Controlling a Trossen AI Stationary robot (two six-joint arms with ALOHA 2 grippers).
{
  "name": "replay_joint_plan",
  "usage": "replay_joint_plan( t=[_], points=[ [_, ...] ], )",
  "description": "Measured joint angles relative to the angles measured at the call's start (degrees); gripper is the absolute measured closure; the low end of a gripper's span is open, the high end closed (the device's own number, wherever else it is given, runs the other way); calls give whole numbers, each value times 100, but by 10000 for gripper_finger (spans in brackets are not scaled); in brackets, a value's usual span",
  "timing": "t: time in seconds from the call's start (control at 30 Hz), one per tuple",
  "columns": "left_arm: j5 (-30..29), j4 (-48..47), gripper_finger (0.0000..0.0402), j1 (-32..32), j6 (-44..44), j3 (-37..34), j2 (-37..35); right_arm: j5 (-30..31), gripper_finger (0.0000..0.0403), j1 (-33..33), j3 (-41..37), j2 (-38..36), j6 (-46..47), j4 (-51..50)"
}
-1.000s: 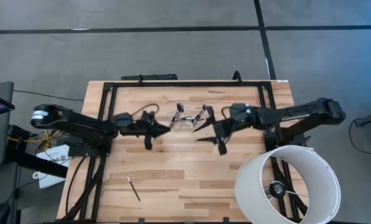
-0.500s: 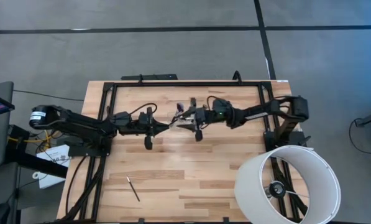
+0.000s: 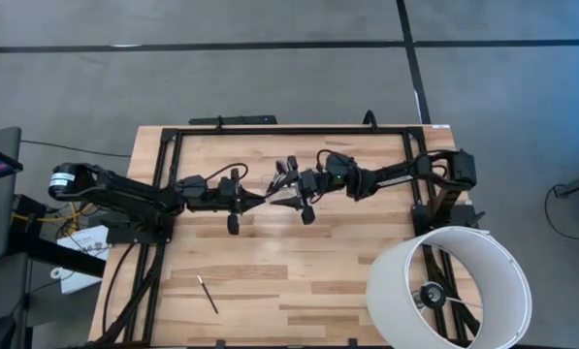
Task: Put items in baskets/containers
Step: Put the eyeshadow brush into the transparent organizer
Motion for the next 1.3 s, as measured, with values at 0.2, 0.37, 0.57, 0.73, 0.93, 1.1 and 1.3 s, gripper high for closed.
replay_joint_plan(
  t=[0.2,0.37,0.57,0.73,0.93,1.1,1.3],
  points=[
    [-7,5,387,3,0,0,1,20,323,-62,0,0,129,27],
    [-6,7,372,2,0,0,1,20,385,-114,-1,0,233,13],
    [-15,7,375,0,-2,0,1,20,383,-105,-2,-2,242,0],
    [-17,4,375,-9,-46,0,1,20,395,-107,-2,-2,178,2],
    [-84,137,388,-225,265,0,1,-49,363,-95,-4,-2,144,1],
    [-242,309,382,-327,371,0,1,-41,336,-96,-4,-2,140,4],
    [-253,304,387,-330,422,0,1,-24,319,-96,-4,-2,140,26]
  ],
)
